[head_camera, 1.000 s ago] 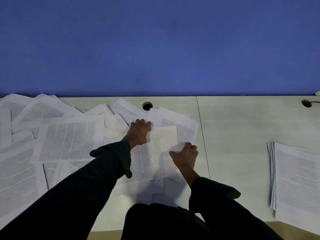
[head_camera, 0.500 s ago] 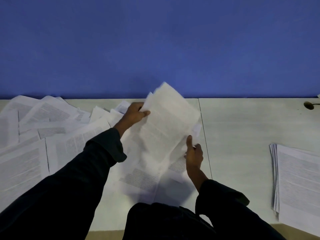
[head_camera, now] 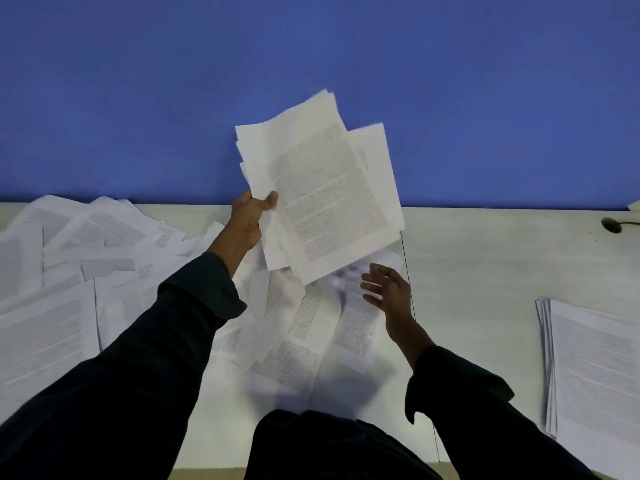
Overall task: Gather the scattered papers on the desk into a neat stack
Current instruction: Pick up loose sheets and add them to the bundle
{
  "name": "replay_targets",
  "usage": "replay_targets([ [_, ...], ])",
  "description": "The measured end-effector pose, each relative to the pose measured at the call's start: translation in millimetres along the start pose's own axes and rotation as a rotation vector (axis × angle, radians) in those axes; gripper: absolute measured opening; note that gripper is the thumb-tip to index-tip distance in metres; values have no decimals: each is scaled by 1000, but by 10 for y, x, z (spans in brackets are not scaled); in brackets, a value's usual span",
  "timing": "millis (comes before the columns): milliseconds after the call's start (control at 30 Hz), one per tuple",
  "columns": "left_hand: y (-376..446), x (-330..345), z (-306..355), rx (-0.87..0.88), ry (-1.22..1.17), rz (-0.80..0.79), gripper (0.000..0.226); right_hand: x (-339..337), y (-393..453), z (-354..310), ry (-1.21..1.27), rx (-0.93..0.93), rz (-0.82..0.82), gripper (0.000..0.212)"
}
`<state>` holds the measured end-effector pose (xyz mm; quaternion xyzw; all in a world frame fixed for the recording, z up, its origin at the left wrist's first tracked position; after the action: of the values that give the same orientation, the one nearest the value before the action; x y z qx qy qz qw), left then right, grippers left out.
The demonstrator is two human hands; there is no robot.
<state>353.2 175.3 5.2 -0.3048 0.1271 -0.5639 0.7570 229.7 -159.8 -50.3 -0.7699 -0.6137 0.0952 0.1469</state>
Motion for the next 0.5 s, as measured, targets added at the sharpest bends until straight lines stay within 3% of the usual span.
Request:
replay_targets([
  [67, 9, 23, -10, -18, -56, -7, 38, 155, 12, 8, -121, -5, -169, 42],
  [167, -3, 41, -59, -38, -95, 0, 42, 537, -100, 138, -110, 68, -460, 79],
  [267, -48, 95, -111, -51, -80, -46, 44, 720, -114, 241, -510, -46, -570, 108],
  [367, -126, 127, -156, -58, -60, -127, 48, 589, -23, 477, -610, -1, -301, 88],
  [500, -232, -89, -269, -76, -51, -142, 41, 592, -37, 497, -610, -13, -212, 42],
])
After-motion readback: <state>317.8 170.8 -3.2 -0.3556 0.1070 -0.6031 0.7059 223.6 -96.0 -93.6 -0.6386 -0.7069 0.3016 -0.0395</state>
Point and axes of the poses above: each hand's wrist, its own y-axis towards the middle knuckle, its own x-axis out of the palm, z = x × y, the point moved 10 cm from there along y, towards the middle knuckle, and after that the axes turned 14 degrees about -x, right-handed, at the moved point
